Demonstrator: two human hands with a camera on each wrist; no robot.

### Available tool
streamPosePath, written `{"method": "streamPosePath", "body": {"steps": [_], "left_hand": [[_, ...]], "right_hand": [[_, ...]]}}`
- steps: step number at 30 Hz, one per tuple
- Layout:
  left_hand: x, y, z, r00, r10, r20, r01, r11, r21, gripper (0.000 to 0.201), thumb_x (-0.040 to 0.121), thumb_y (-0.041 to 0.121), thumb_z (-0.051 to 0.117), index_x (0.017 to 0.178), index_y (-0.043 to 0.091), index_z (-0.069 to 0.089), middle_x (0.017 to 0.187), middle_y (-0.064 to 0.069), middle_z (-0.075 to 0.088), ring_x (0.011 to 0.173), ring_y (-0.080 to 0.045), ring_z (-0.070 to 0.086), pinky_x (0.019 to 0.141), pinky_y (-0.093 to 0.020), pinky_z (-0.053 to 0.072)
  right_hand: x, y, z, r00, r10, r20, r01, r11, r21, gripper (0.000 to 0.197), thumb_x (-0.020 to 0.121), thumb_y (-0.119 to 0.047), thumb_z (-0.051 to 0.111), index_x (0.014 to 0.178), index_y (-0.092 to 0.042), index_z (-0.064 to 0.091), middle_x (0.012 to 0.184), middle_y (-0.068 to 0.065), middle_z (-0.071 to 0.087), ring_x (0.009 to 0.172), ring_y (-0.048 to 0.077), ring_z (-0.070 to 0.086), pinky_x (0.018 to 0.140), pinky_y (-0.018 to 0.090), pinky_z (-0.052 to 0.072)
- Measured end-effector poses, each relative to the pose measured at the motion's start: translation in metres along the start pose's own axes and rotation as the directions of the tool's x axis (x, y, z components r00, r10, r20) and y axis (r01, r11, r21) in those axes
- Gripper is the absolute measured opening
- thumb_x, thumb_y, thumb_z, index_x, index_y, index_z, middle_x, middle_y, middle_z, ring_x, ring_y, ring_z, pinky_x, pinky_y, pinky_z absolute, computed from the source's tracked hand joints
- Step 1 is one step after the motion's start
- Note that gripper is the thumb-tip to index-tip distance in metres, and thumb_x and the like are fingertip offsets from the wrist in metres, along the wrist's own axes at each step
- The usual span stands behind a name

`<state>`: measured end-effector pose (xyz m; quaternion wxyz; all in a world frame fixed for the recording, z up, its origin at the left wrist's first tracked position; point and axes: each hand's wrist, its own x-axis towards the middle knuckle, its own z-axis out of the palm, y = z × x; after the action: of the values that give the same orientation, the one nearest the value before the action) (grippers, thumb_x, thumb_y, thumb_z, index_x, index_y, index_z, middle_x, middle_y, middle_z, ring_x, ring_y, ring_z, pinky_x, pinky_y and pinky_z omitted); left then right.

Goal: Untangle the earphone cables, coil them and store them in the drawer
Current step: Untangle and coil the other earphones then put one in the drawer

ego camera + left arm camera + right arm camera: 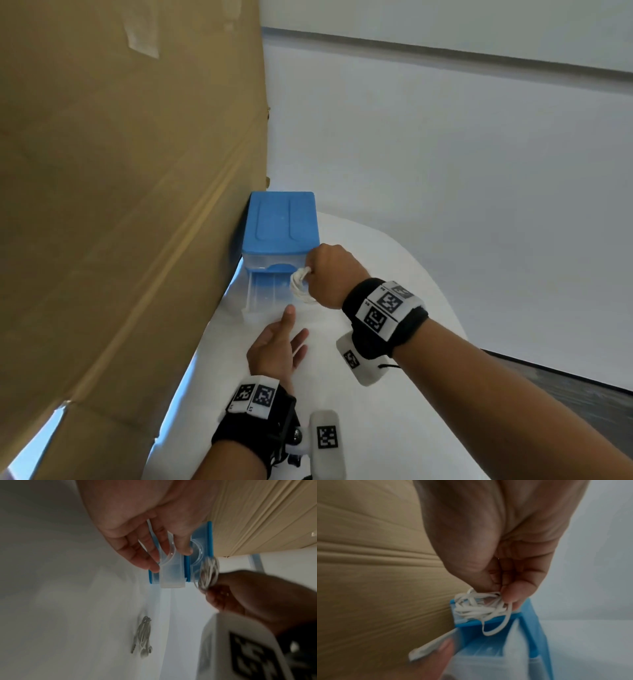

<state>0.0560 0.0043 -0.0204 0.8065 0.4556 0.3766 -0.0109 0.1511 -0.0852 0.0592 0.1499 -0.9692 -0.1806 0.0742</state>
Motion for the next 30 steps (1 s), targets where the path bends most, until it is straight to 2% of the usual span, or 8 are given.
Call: {"method": "streamPosePath", "body": {"steps": [4,7,10,14,17,22,26,30], "left_hand": [[-0.006,-0.004,0.0,1.0,0.003,0.009,-0.003,1.0,-0.002,0.019,0.086,0.032,0.071,0.096,0.017,0.066,0.097,0.002,0.071,0.093,-0.018,0.069,0.08,-0.032,0.054],[-0.008,-0.004,-0.003,1.0,-0.002,0.004,0.002,1.0,-0.002,0.016,0.087,0.027,0.07,0.097,0.015,0.067,0.097,0.001,0.071,0.093,-0.019,0.068,0.08,-0.032,0.054],[-0.006,-0.003,-0.004,1.0,0.003,0.005,-0.003,1.0,-0.003,0.016,0.086,0.028,0.072,0.094,0.016,0.068,0.096,0.001,0.071,0.093,-0.019,0.069,0.079,-0.032,0.054],[0.004,-0.003,-0.003,1.0,0.011,0.009,-0.011,0.999,-0.031,0.022,0.084,0.03,0.074,0.098,0.013,0.069,0.096,0.001,0.072,0.092,-0.018,0.069,0.084,-0.033,0.055],[0.019,0.003,-0.001,0.994,-0.052,0.093,0.06,0.994,-0.088,0.012,0.088,0.023,0.069,0.097,0.016,0.066,0.101,0.002,0.068,0.091,-0.015,0.066,0.082,-0.031,0.05],[0.048,0.021,0.009,0.982,-0.131,0.138,0.142,0.988,-0.069,0.01,0.092,0.028,0.064,0.096,0.018,0.063,0.101,0.0,0.063,0.086,-0.015,0.062,0.071,-0.028,0.049],[0.067,0.032,0.018,0.984,-0.139,0.111,0.151,0.983,-0.106,0.037,0.088,0.038,0.067,0.11,0.009,0.061,0.105,-0.004,0.063,0.085,-0.017,0.065,0.069,-0.029,0.052],[0.074,0.032,0.025,0.979,-0.166,0.122,0.183,0.972,-0.145,0.043,0.088,0.043,0.066,0.113,0.008,0.06,0.102,-0.004,0.064,0.087,-0.017,0.064,0.071,-0.029,0.053]], "right_hand": [[0.004,-0.025,0.014,0.993,-0.11,0.048,0.114,0.99,-0.079,0.016,0.088,-0.012,0.057,0.074,-0.01,0.048,0.083,0.012,0.057,0.081,0.031,0.06,0.065,0.031,0.04],[0.01,-0.031,0.025,0.992,-0.121,0.037,0.125,0.986,-0.112,0.01,0.091,-0.014,0.056,0.097,-0.006,0.061,0.104,0.014,0.066,0.097,0.032,0.065,0.07,0.032,0.043],[0.013,-0.026,0.03,0.994,-0.108,-0.006,0.107,0.993,-0.057,0.012,0.091,-0.021,0.058,0.086,-0.011,0.056,0.094,0.013,0.064,0.089,0.029,0.064,0.068,0.03,0.039],[0.008,0.005,0.016,0.989,-0.004,-0.151,0.026,0.989,0.146,0.015,0.087,-0.026,0.06,0.092,-0.014,0.066,0.094,0.009,0.069,0.09,0.031,0.065,0.072,0.031,0.048],[-0.003,0.051,0.0,0.952,0.207,-0.226,-0.123,0.933,0.337,0.018,0.088,-0.034,0.065,0.098,-0.021,0.072,0.091,-0.001,0.072,0.092,0.021,0.066,0.08,0.026,0.049],[-0.014,0.125,0.007,0.929,0.367,0.042,-0.364,0.891,0.271,0.015,0.087,-0.038,0.067,0.082,-0.024,0.069,0.093,-0.003,0.068,0.098,0.022,0.065,0.086,0.033,0.052],[-0.021,0.139,0.019,0.897,0.36,0.257,-0.408,0.897,0.167,0.041,0.086,-0.043,0.069,0.118,-0.018,0.069,0.123,0.0,0.066,0.116,0.02,0.06,0.102,0.033,0.046],[-0.023,0.133,0.032,0.878,0.371,0.303,-0.408,0.91,0.068,0.055,0.079,-0.053,0.07,0.126,-0.025,0.063,0.126,-0.003,0.064,0.119,0.019,0.058,0.102,0.033,0.046]]}}
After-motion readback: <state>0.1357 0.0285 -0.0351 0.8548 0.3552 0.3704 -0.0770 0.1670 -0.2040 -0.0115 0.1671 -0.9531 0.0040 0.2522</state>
